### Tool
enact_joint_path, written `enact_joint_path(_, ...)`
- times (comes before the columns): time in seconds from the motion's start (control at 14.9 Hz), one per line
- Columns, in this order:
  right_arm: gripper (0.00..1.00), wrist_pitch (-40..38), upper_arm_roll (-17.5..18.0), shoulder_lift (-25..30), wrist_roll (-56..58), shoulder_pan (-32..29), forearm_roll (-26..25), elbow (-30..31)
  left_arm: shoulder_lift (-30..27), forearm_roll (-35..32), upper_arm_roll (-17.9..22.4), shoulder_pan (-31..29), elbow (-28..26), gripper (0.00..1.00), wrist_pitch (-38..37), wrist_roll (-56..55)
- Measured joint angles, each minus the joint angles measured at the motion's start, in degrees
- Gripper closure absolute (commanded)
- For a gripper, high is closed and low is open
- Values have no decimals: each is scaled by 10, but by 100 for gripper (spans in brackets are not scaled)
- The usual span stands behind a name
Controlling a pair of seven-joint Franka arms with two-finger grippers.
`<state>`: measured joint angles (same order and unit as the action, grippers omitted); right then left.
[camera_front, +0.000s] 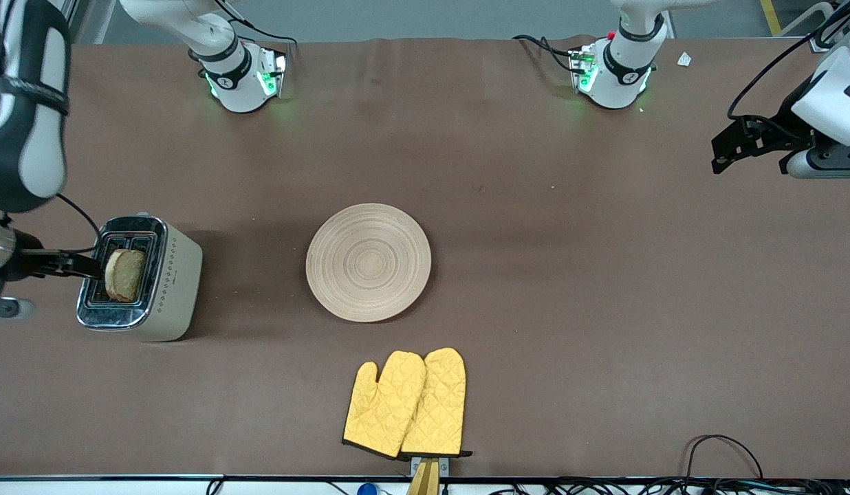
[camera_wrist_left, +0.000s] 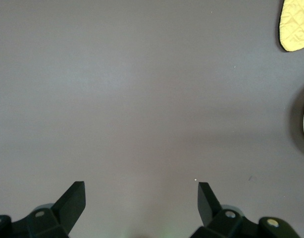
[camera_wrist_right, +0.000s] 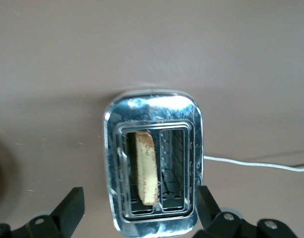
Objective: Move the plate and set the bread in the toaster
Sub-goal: 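Open the right gripper and raise it away from the toaster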
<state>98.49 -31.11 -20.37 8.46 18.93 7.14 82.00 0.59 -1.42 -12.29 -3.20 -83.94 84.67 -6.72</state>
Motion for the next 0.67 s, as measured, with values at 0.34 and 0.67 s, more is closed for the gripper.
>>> enact_joint_path(0.34, 0, -69, -1, 82, 2, -21, 50, -8, 0, 0, 0, 2, 0, 0, 0, 0)
enact_joint_path(0.67, 0, -115, 6, 150, 2, 0, 1, -10, 0, 0, 0, 2, 0, 0, 0, 0)
